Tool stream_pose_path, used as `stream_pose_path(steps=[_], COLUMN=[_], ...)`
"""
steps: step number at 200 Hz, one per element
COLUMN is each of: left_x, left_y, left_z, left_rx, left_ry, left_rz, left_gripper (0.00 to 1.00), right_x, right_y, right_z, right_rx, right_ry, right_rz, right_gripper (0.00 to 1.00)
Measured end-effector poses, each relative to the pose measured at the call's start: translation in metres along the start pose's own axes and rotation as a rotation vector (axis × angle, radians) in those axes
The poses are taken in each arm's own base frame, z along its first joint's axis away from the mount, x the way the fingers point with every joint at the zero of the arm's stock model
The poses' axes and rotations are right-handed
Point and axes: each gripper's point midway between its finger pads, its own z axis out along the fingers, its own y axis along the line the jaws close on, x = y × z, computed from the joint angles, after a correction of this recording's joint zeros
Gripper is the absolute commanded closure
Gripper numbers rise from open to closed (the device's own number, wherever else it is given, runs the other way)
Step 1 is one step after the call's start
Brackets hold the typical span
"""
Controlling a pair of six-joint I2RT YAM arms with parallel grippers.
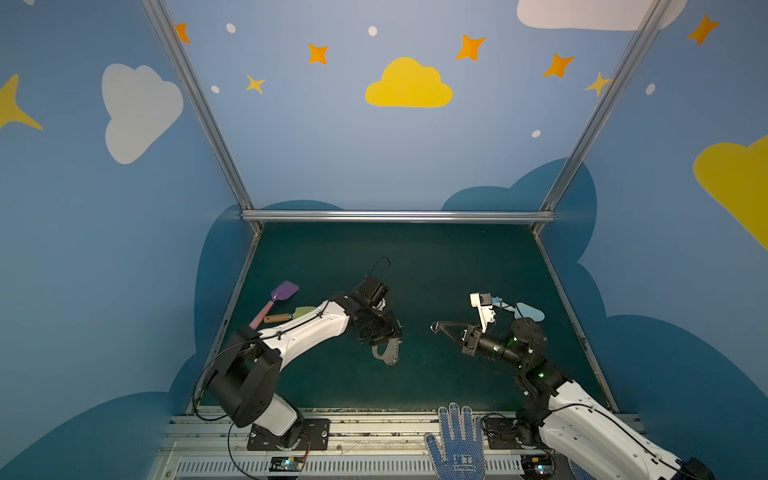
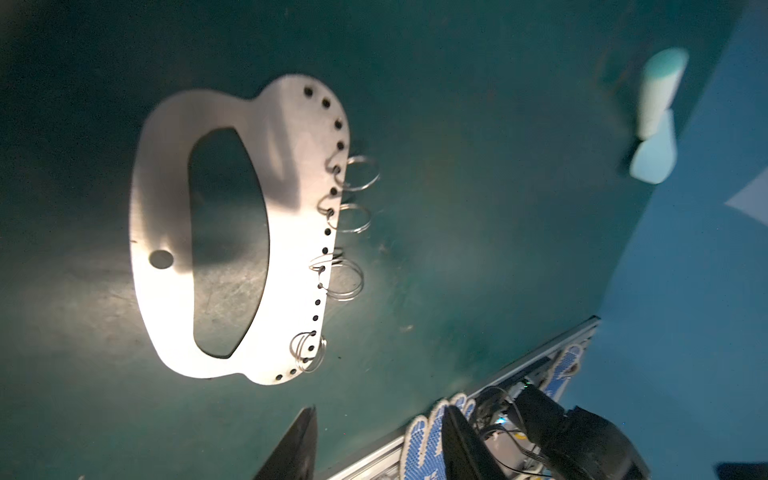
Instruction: Put the keys on the keyring
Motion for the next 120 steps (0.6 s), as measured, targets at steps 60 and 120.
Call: stream_pose_path(steps=[60, 120], left_x=[-0.008, -0.022], left_y=[0.013, 0.011], left_z=[0.025, 0.045], left_rx=[-0.055, -0.039], left_ry=[0.004, -0.011], left_rz=[-0.101, -0.230], left_gripper=[0.47, 0.51], right_x=[0.019, 0.021], right_y=[-0.020, -0.025], right_z=[-0.003, -0.004], right_rx=[0.055, 0.073], right_ry=[0.024, 0.026], right_rz=[0.023, 0.027], right_gripper=[1.00, 1.00])
